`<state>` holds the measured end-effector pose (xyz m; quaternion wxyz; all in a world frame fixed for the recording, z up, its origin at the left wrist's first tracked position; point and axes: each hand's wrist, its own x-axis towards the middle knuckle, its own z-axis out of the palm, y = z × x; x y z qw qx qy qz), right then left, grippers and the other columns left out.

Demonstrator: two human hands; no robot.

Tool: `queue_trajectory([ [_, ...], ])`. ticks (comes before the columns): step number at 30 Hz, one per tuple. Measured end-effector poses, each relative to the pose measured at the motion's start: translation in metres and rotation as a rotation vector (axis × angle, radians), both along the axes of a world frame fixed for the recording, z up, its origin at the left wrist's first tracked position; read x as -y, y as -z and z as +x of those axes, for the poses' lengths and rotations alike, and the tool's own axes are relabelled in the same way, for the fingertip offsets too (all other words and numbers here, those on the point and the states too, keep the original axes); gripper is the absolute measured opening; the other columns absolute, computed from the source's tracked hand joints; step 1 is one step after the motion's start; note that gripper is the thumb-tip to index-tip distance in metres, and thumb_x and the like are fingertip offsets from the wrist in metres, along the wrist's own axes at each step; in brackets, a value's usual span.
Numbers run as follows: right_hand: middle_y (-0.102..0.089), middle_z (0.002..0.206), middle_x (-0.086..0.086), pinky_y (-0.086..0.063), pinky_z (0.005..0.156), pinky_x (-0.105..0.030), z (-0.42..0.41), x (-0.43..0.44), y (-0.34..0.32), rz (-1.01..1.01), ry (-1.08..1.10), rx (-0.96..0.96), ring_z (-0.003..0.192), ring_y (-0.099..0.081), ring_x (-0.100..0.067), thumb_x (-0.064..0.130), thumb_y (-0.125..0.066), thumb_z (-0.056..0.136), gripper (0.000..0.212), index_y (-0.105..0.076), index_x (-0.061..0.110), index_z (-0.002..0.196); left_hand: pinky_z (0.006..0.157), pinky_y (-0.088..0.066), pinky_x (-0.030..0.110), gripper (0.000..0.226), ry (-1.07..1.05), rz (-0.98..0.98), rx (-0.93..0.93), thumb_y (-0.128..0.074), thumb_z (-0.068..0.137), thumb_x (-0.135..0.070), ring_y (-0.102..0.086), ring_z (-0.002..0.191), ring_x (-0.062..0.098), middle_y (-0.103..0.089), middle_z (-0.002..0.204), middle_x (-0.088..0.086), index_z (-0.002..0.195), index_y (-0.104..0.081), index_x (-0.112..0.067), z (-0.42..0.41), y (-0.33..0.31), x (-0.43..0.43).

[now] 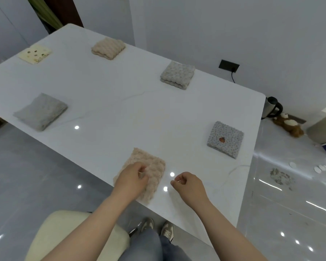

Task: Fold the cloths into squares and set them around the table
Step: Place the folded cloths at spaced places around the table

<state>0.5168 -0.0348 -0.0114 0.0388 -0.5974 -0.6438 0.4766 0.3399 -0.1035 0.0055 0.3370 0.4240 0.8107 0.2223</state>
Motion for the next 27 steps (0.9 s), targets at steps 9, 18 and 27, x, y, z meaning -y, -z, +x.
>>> queue_trajectory([
  [9, -0.057, 0.084, 0.008, -0.04, 0.065, -0.018, -0.019, 0.009, 0.006, -0.018, 0.022, 0.009, 0.077, -0.054, -0.008, 0.03, -0.063, 0.087, 0.021, -0.063, 0.016, 0.101, 0.092, -0.048, 0.03, 0.032, -0.008, -0.006, -0.003, -0.052, 0.089, -0.019, -0.056, 0.102, 0.012, -0.059, 0.115, -0.006, 0.121, -0.056, -0.02, -0.013, 0.001, 0.001],
  [18, -0.055, 0.086, 0.006, -0.038, 0.062, -0.019, -0.05, 0.008, 0.008, -0.02, 0.112, 0.069, 0.083, -0.053, -0.012, 0.03, -0.061, 0.089, 0.035, -0.054, 0.011, 0.117, 0.092, -0.045, 0.029, 0.037, 0.071, -0.033, -0.007, -0.052, 0.088, -0.018, -0.055, 0.108, 0.015, -0.056, 0.121, -0.001, 0.125, -0.053, -0.016, -0.049, 0.015, -0.016],
  [27, -0.051, 0.083, 0.011, -0.037, 0.056, -0.012, -0.096, 0.01, 0.019, -0.081, 0.415, 0.096, 0.073, -0.051, -0.005, 0.029, -0.056, 0.093, 0.05, -0.044, 0.006, 0.135, 0.076, -0.043, 0.024, 0.035, 0.334, -0.08, -0.035, -0.054, 0.089, -0.025, -0.054, 0.095, 0.015, -0.049, 0.115, 0.001, 0.122, -0.049, -0.015, -0.104, 0.034, -0.057],
])
